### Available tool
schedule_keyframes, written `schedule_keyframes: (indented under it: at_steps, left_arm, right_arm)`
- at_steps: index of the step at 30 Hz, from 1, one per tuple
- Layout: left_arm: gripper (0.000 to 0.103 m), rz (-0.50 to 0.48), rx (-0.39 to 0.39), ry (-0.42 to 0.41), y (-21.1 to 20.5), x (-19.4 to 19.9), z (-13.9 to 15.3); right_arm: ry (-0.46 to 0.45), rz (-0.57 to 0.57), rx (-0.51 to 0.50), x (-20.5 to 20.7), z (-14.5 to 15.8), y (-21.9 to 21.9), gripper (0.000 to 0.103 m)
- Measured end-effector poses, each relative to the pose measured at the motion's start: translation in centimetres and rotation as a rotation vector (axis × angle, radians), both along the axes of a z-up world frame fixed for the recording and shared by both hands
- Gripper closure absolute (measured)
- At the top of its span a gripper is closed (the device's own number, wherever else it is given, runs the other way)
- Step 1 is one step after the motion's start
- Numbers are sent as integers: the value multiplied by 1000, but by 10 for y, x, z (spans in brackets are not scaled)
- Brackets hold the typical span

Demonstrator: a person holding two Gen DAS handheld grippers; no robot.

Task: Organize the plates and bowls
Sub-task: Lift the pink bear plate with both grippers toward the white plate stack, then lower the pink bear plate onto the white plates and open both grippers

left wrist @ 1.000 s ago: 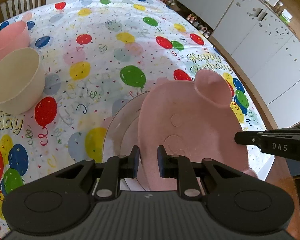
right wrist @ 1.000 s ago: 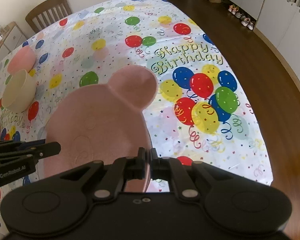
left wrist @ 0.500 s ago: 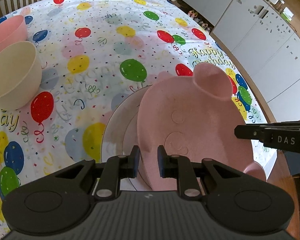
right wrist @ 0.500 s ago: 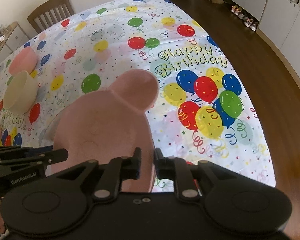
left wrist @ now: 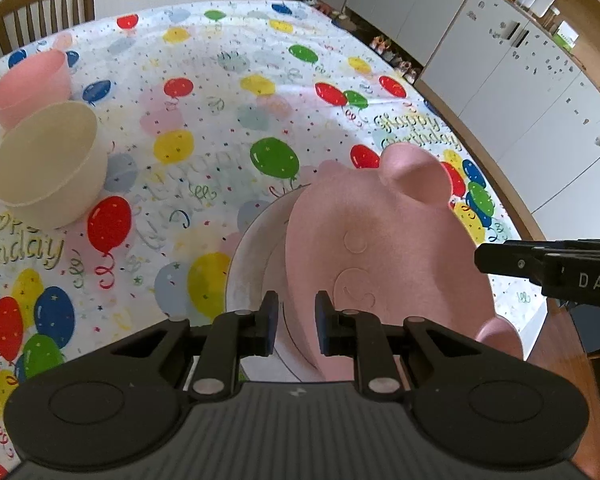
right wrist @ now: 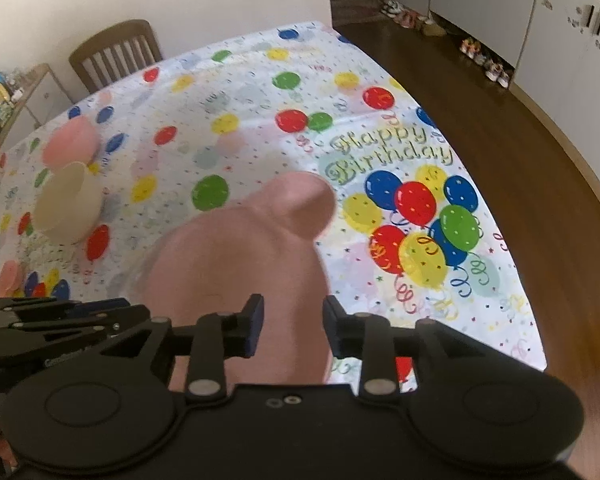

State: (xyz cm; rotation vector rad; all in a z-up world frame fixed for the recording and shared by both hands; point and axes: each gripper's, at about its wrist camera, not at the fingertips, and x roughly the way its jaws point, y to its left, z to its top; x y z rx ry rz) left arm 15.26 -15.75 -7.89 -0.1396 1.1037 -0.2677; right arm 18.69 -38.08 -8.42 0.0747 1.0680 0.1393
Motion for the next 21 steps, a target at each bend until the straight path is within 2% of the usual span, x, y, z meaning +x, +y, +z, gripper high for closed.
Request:
schedule_keyframes:
  at_steps: [9,21]
  left_arm:
    - [84,8,-17,-91,22,-26,32]
    - [79,95,-30,-201,74,-59,69]
  right_arm:
    - [-92,51,35,-27,27,31,60]
    - [-171,134,116,-52,51,81,40]
